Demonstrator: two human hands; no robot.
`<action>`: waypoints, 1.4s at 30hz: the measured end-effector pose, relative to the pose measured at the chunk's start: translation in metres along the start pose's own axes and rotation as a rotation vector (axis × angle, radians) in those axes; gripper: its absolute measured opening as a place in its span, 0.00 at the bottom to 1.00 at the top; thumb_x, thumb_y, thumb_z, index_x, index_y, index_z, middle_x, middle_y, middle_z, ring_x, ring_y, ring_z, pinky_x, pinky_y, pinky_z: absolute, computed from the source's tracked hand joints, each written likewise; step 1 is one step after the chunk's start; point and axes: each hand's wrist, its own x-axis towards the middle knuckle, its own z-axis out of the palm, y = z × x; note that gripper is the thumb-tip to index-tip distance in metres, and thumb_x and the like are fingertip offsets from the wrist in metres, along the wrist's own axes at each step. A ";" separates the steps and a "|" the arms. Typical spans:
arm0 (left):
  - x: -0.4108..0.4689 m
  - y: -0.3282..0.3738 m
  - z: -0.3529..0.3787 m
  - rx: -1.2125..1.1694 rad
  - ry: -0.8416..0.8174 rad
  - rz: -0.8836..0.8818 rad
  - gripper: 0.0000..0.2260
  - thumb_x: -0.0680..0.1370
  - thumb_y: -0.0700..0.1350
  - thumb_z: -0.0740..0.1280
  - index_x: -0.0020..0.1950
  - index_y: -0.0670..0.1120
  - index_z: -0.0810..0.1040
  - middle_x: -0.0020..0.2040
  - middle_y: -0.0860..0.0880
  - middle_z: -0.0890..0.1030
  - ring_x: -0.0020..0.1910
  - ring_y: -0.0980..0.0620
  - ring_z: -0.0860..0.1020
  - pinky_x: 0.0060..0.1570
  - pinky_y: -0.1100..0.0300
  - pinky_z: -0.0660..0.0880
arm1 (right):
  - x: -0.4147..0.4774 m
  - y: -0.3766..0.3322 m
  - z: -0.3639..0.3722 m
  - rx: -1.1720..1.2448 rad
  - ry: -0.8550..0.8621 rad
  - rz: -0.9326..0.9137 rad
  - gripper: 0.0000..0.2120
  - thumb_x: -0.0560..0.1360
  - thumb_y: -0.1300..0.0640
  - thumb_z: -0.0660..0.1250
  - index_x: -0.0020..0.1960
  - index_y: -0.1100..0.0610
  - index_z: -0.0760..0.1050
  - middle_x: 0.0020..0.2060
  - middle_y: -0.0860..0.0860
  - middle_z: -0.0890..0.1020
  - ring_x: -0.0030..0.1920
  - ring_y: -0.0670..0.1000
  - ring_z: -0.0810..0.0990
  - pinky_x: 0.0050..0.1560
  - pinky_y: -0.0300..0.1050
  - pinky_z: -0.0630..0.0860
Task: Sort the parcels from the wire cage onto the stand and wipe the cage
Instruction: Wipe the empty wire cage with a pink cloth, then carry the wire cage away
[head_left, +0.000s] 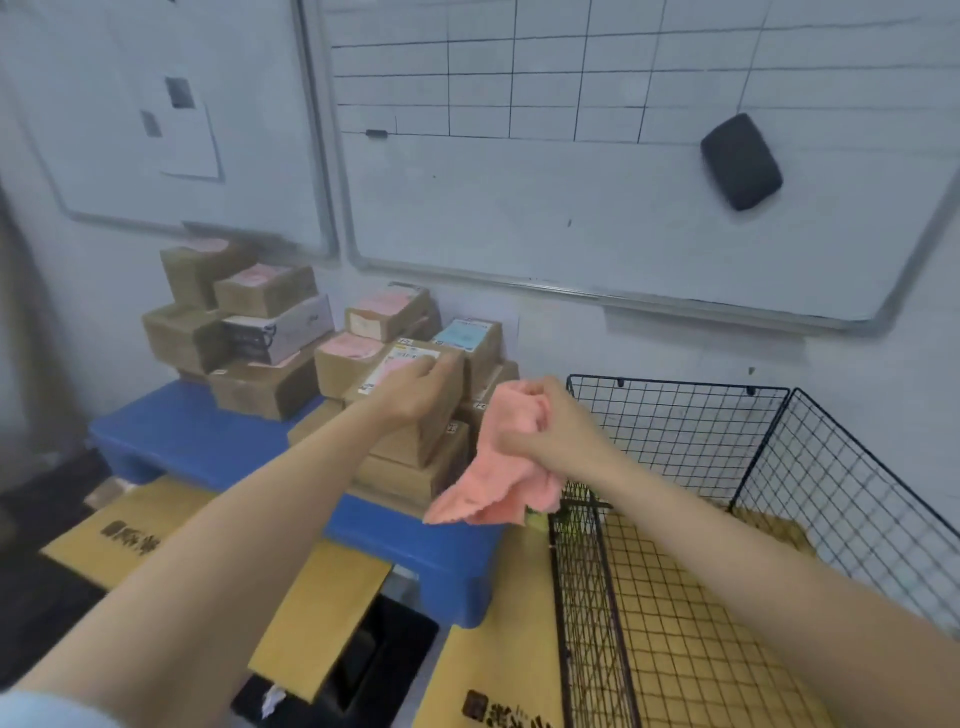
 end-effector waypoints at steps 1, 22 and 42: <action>0.001 -0.001 -0.001 0.011 -0.024 0.005 0.40 0.70 0.72 0.49 0.70 0.45 0.69 0.71 0.44 0.70 0.68 0.44 0.69 0.70 0.47 0.64 | 0.000 0.003 0.009 -0.065 -0.028 0.011 0.25 0.68 0.56 0.73 0.61 0.50 0.68 0.50 0.45 0.75 0.48 0.46 0.76 0.38 0.36 0.70; 0.011 0.001 0.080 0.025 -0.348 0.146 0.31 0.80 0.60 0.56 0.77 0.46 0.55 0.73 0.44 0.66 0.68 0.46 0.70 0.66 0.54 0.67 | -0.015 0.058 0.002 -0.371 0.015 -0.023 0.27 0.72 0.49 0.72 0.67 0.49 0.66 0.59 0.48 0.75 0.60 0.47 0.75 0.61 0.48 0.73; 0.022 0.083 0.216 0.267 -0.038 -0.015 0.40 0.79 0.50 0.63 0.77 0.42 0.37 0.78 0.42 0.46 0.74 0.42 0.59 0.68 0.50 0.63 | -0.039 0.207 -0.232 -0.762 0.218 0.039 0.30 0.78 0.42 0.61 0.76 0.47 0.56 0.70 0.50 0.71 0.68 0.52 0.69 0.69 0.52 0.63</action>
